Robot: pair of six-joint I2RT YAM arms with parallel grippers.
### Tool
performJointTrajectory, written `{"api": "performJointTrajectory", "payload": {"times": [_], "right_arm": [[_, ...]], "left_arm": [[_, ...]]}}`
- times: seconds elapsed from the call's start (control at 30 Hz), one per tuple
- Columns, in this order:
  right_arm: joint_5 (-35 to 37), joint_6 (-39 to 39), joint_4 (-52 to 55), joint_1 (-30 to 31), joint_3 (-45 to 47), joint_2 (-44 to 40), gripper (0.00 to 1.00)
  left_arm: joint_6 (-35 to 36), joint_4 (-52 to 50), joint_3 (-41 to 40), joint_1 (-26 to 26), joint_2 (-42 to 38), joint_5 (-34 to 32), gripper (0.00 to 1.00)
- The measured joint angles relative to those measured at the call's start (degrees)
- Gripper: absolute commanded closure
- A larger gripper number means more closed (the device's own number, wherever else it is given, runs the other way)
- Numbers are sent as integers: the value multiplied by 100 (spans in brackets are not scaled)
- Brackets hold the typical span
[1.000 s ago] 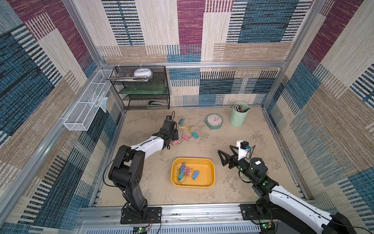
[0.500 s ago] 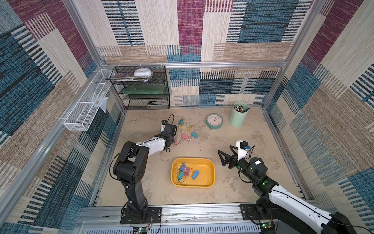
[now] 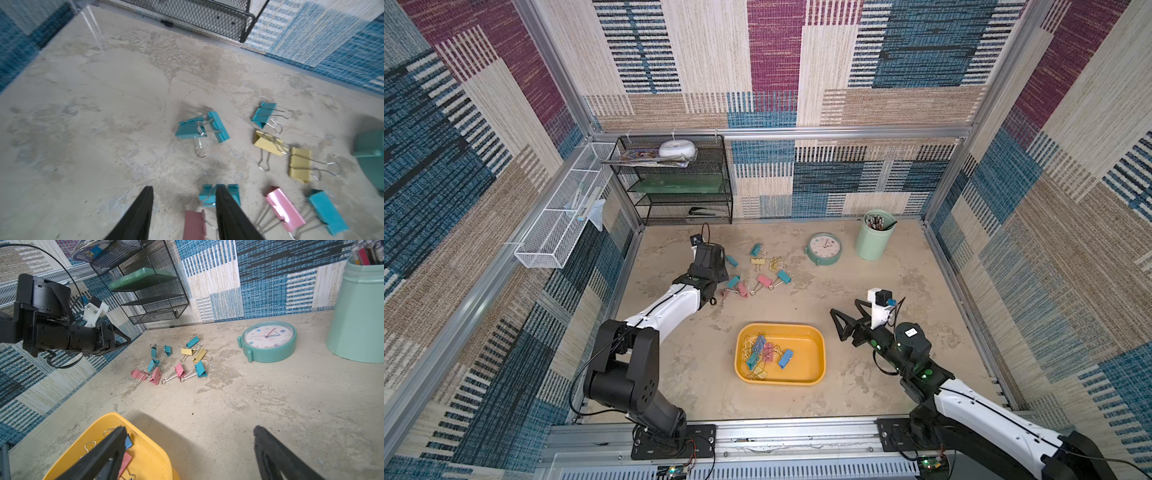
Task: Put the binder clips in the storage box
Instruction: Pick up the binder clip at the center of the board.
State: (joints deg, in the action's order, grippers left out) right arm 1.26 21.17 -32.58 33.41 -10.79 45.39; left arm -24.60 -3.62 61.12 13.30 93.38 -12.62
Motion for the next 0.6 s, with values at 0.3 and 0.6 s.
{"api": "performJointTrajectory", "payload": {"times": [0.3,0.6], "right_arm": [[0,-2,0,0,0,31,2],[2,-4,0,0,0,33,2]], "left_arm": [[59,-144,636,-420,957,1357,37],[55,-140,1314,-647,1759,1384,48]]}}
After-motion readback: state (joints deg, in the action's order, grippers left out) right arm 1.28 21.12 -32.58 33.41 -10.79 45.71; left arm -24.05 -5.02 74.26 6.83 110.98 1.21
